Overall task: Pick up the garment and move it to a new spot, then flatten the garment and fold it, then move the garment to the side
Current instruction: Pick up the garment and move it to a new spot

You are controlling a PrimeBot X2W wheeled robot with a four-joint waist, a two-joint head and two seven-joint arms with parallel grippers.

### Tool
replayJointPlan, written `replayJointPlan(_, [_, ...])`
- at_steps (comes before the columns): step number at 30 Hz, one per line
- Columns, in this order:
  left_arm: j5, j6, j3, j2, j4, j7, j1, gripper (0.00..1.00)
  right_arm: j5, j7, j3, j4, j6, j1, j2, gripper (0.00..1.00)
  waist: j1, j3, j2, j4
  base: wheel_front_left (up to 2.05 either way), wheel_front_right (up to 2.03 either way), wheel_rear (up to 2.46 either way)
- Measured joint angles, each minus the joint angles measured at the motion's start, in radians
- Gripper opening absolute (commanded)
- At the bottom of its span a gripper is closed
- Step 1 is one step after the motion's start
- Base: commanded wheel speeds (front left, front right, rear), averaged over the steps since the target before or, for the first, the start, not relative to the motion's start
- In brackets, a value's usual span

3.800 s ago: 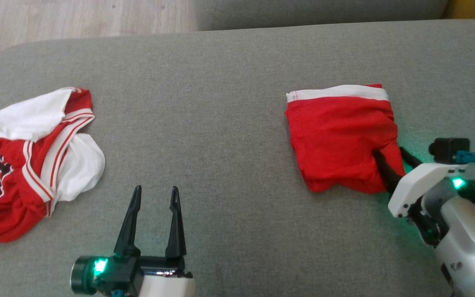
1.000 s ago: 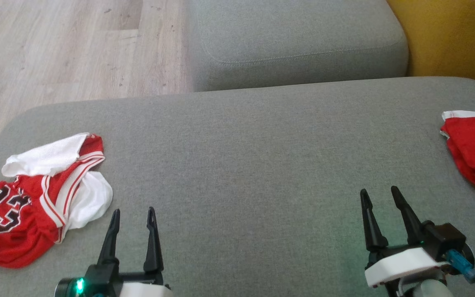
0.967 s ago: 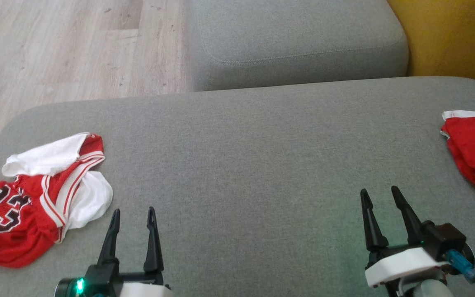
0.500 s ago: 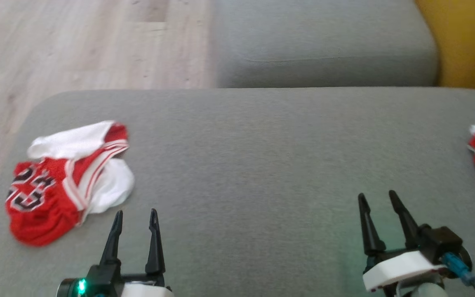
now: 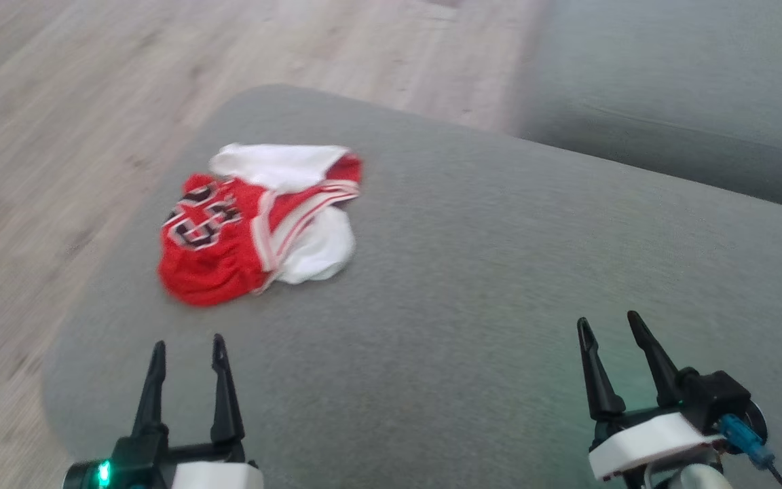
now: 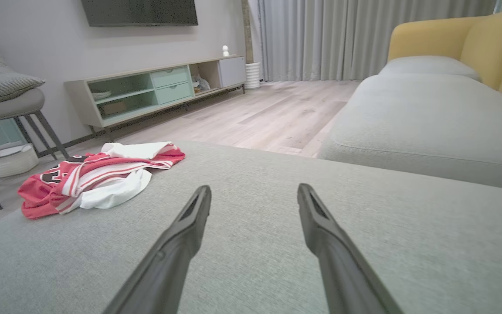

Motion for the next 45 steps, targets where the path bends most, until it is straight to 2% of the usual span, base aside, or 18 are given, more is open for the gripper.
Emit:
replayJointPlan(6, [0.017, 0.002, 0.024, 0.0, -0.015, 0.0, -0.004, 1.0, -0.009, 0.0, 0.006, -0.009, 0.0, 0.0, -0.009, 1.0, -0.0002, 0.034, 0.0, 0.086, 0.0, 0.0, 0.0])
replayJointPlan(11, [0.016, 0.004, 0.031, 0.0, -0.02, 0.0, -0.145, 1.0, -0.027, 0.0, 0.005, -0.02, 0.0, -0.027, -0.083, 1.0, 0.0002, 0.112, 0.0, 0.092, 0.0, 0.0, 0.0])
replayJointPlan(14, [0.018, -0.002, 0.022, -0.002, 0.023, 0.0, -0.265, 1.0, -0.028, 0.0, 0.006, -0.039, 0.0, -0.074, -0.131, 1.0, 0.0003, 0.171, 0.0, 0.08, 0.0, 0.0, 0.0])
replayJointPlan(17, [0.024, -0.028, -0.008, -0.005, 0.148, 0.0, -0.381, 1.0, -0.028, 0.0, 0.007, -0.056, 0.0, -0.113, -0.186, 1.0, 0.0003, 0.234, 0.0, 0.063, 0.0, 0.0, 0.0])
replayJointPlan(22, [0.033, -0.025, -0.054, -0.019, 0.415, 0.0, -0.558, 1.0, -0.028, 0.0, 0.012, -0.079, 0.0, -0.15, -0.256, 1.0, 0.0004, 0.337, 0.0, 0.031, 0.0, 0.0, 0.0])
replayJointPlan(27, [-0.001, 0.01, -0.091, -0.029, 0.697, 0.095, -0.718, 1.0, -0.028, -0.001, 0.019, -0.107, 0.0, -0.17, -0.296, 1.0, 0.0003, 0.419, 0.0, 0.0, 0.0, 0.0, 0.0])
replayJointPlan(31, [-0.035, 0.044, -0.095, -0.03, 0.809, 0.063, -0.776, 1.0, -0.028, -0.009, 0.029, -0.136, 0.0, -0.19, -0.312, 1.0, 0.0, 0.463, 0.0, -0.023, 0.0, 0.0, 0.0])
replayJointPlan(32, [-0.048, 0.044, -0.096, -0.03, 0.821, 0.045, -0.787, 0.56, -0.028, -0.01, 0.03, -0.14, 0.0, -0.195, -0.313, 1.0, 0.0, 0.471, 0.0, -0.028, 0.0, 0.0, 0.0])
replayJointPlan(33, [-0.057, 0.043, -0.097, -0.03, 0.83, 0.03, -0.797, 0.01, -0.028, -0.01, 0.032, -0.142, 0.0, -0.201, -0.313, 1.0, 0.0, 0.477, 0.0, -0.032, 0.0, 0.0, 0.0])
replayJointPlan(35, [-0.086, 0.022, -0.099, -0.031, 0.833, 0.011, -0.807, 0.0, -0.028, -0.01, 0.034, -0.142, 0.0, -0.21, -0.312, 1.0, 0.0002, 0.478, 0.0, -0.039, 0.0, 0.0, 0.0])
replayJointPlan(38, [-0.078, 0.024, -0.103, -0.03, 0.819, 0.007, -0.809, 0.0, -0.03, -0.01, 0.037, -0.131, 0.0, -0.213, -0.306, 1.0, 0.0001, 0.465, 0.0, -0.042, 0.0, 0.0, 0.0])
replayJointPlan(41, [-0.047, 0.027, -0.098, -0.016, 0.686, 0.007, -0.808, 0.0, -0.034, -0.01, 0.046, -0.097, 0.0, -0.226, -0.277, 1.0, 0.0002, 0.43, -0.0001, -0.05, 0.0, 0.0, 0.0])
replayJointPlan(45, [-0.001, 0.016, -0.097, 0.035, 0.511, 0.004, -0.808, 0.0, -0.033, -0.009, 0.078, -0.068, 0.0, -0.222, -0.197, 1.0, -0.0001, 0.359, 0.0, -0.075, 0.0, 0.0, 0.0])
